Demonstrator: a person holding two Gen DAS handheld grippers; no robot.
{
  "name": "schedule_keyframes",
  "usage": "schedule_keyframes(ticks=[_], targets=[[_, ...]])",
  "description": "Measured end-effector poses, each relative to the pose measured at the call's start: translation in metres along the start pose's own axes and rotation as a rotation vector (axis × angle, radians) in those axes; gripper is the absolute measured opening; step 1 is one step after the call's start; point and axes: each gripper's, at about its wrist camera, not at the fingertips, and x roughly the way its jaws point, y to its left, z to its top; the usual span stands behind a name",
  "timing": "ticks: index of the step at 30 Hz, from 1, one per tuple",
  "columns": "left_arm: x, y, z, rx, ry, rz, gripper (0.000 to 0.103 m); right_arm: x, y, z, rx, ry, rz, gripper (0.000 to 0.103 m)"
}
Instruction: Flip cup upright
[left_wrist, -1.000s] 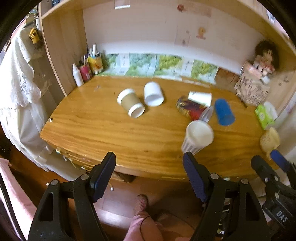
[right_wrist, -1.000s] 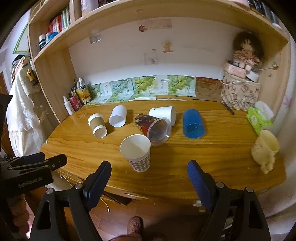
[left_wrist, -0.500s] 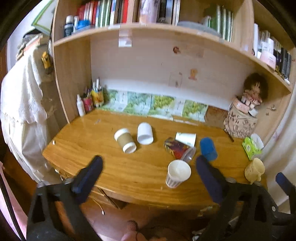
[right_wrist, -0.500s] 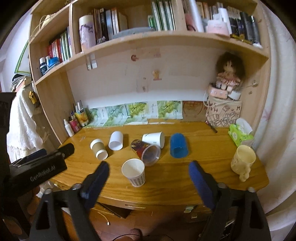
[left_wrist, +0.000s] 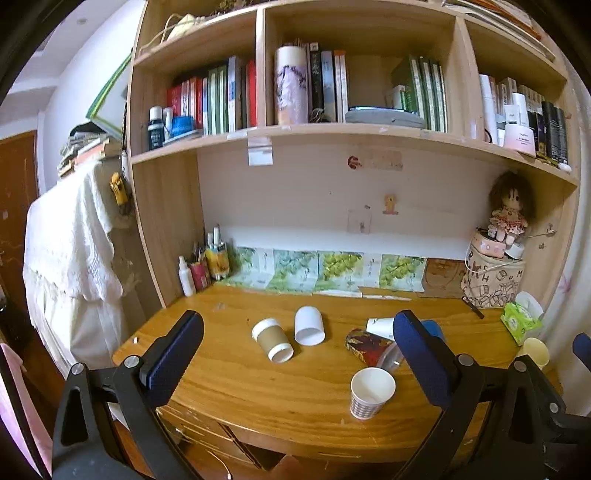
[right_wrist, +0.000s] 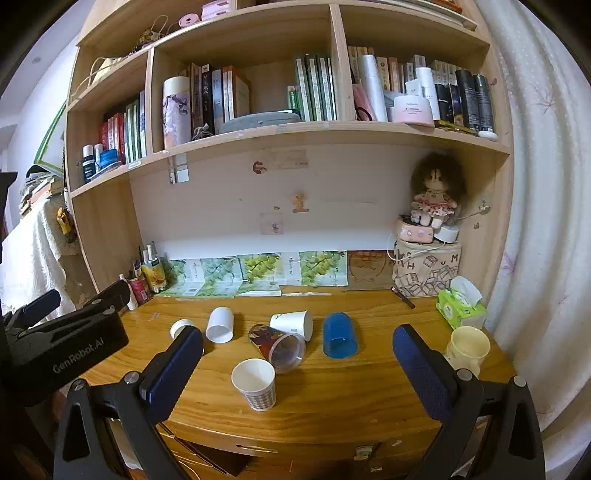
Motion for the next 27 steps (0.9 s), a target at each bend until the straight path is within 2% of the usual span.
schedule_keyframes(ticks=[4,27], targets=[[-0.0029,-0.0047,-0.0013,0.019,-0.022,-0.007,0.103,-0.0003,-0.0013,-0.0003,0.002,-0.008,0.000,0.103],[0.0057,-0.0083,-0.0035,0.046,0.036,-0.076,0.103,0.0013,-0.0027,-0.0023,0.042,0.006,-0.023,0.103]])
